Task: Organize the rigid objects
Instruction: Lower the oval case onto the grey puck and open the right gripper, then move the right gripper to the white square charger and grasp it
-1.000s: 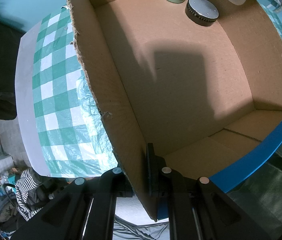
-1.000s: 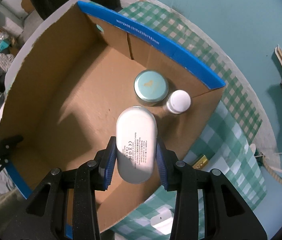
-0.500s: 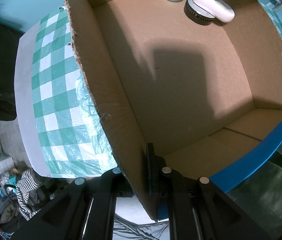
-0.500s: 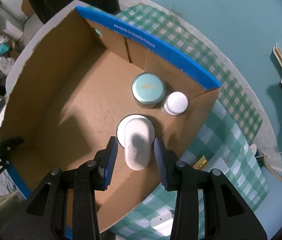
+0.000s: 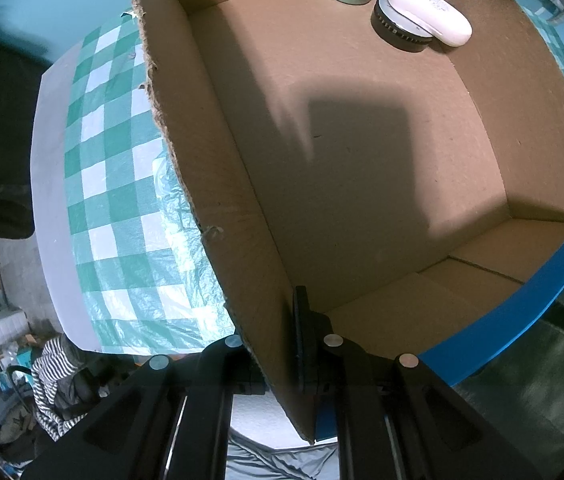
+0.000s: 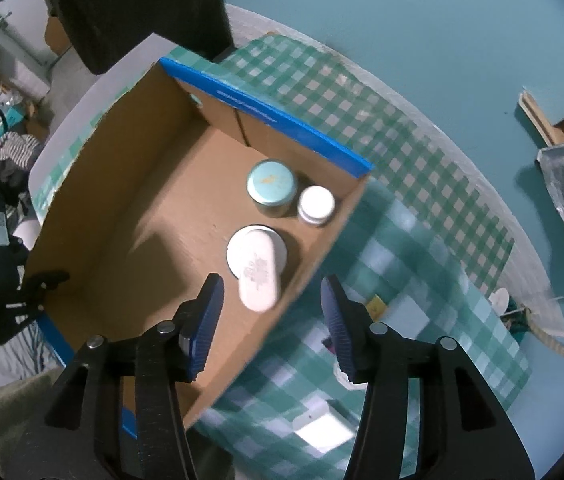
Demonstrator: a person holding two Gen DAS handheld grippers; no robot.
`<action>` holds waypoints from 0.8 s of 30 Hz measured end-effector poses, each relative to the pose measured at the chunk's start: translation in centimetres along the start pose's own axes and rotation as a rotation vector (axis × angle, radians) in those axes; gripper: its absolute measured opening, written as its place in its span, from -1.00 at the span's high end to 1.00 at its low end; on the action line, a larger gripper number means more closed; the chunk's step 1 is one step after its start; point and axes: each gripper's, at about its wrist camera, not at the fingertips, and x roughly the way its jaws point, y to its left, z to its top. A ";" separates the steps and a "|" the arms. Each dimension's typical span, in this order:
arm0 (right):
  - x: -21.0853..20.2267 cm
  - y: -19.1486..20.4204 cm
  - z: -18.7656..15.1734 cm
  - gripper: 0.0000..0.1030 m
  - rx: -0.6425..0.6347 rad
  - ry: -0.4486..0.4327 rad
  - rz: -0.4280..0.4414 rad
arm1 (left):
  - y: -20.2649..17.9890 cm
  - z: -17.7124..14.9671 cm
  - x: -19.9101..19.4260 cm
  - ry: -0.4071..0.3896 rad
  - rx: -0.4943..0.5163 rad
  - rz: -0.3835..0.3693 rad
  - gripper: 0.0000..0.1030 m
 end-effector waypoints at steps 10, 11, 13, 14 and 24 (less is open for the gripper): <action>-1.3 -4.2 -2.6 -0.18 0.091 -0.007 -0.029 | -0.2 0.2 -0.2 0.006 -0.001 0.007 0.83; -1.2 -4.9 -2.9 -0.18 0.108 -0.002 -0.032 | -0.3 0.3 -0.3 0.006 -0.002 0.008 0.83; -1.0 -6.2 -3.4 -0.18 0.138 0.009 -0.032 | -0.3 0.3 -0.3 0.007 -0.004 0.009 0.83; -0.7 -7.0 -3.7 -0.18 0.158 0.017 -0.035 | -0.3 0.3 -0.4 0.007 -0.005 0.009 0.83; 2.6 -13.3 -5.1 -0.36 0.363 0.075 -0.037 | -0.3 0.3 -0.4 0.008 -0.007 0.010 0.83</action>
